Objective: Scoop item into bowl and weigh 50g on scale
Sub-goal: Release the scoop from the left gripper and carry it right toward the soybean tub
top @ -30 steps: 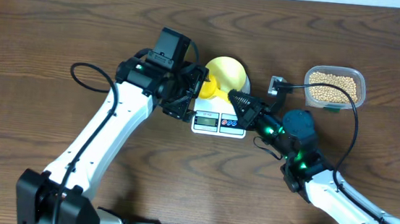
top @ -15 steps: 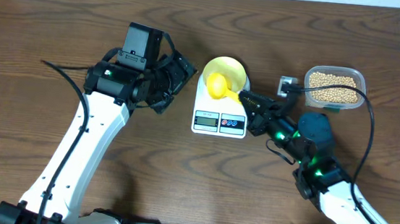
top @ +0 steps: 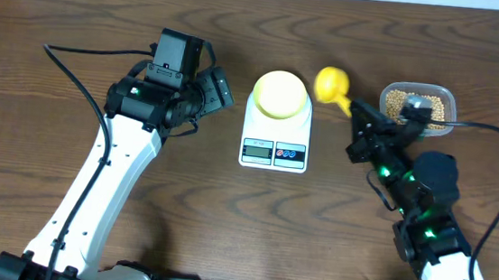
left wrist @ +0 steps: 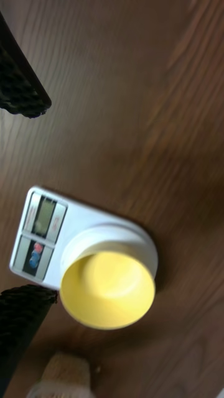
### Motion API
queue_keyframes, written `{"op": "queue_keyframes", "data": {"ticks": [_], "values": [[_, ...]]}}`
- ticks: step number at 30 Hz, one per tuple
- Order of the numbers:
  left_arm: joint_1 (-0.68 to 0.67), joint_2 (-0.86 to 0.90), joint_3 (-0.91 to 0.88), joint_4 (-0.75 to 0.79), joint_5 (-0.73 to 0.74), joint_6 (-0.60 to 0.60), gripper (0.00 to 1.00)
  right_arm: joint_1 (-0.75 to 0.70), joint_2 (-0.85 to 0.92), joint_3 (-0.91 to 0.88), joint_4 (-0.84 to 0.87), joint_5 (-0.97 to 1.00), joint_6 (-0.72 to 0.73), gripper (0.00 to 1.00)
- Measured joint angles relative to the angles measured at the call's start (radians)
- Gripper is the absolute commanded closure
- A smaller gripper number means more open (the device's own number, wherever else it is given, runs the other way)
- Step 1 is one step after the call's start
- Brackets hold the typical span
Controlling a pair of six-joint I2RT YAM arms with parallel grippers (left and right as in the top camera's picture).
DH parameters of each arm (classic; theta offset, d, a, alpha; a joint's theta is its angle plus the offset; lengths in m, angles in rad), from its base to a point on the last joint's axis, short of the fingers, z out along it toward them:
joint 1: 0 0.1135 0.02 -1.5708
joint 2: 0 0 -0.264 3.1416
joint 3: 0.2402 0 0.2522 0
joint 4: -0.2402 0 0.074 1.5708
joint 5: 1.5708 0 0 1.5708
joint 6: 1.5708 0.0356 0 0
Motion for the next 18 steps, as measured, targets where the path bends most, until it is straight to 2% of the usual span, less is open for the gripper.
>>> {"op": "queue_keyframes", "data": {"ticks": [7,18], "values": [[0.000,0.000,0.000,0.000,-0.048,0.026,0.12,-0.005,-0.058,0.000,-0.005,0.180,-0.074,0.99],[0.000,0.000,0.000,-0.025,-0.061,0.039,0.12,-0.008,-0.031,0.000,-0.098,0.291,-0.099,0.99]]}}
